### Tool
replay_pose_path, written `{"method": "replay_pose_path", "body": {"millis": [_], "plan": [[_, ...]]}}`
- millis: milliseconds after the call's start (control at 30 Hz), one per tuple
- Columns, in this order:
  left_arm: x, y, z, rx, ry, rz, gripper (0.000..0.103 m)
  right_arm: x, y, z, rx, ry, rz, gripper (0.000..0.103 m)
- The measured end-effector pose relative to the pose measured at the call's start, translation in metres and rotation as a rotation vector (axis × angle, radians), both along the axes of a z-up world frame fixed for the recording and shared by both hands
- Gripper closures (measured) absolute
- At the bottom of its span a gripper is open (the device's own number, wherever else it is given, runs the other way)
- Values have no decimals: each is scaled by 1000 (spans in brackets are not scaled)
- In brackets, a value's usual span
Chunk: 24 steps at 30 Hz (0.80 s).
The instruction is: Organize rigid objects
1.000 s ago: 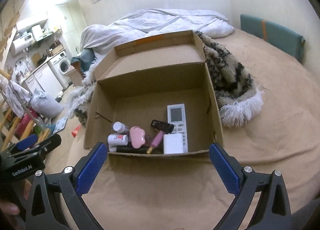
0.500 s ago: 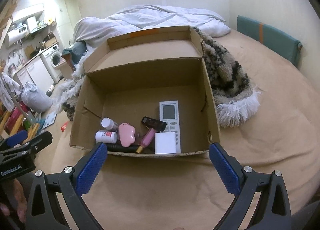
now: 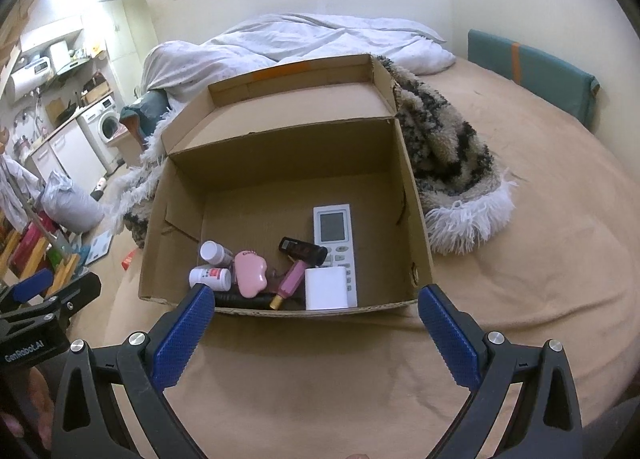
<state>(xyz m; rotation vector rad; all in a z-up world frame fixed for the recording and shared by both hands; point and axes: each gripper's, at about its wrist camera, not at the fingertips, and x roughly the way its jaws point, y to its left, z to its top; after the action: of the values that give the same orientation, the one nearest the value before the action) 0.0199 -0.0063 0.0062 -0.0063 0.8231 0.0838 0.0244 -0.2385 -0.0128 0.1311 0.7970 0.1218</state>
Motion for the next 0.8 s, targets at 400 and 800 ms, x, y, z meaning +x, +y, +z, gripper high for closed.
{"method": "replay_pose_path", "body": {"millis": [400, 800], "plan": [[0, 1, -3, 4, 8, -2, 0, -1, -5, 0, 30, 3, -18, 0], [2, 3, -6, 4, 13, -5, 0, -1, -3, 2, 43, -1, -19, 0]]}}
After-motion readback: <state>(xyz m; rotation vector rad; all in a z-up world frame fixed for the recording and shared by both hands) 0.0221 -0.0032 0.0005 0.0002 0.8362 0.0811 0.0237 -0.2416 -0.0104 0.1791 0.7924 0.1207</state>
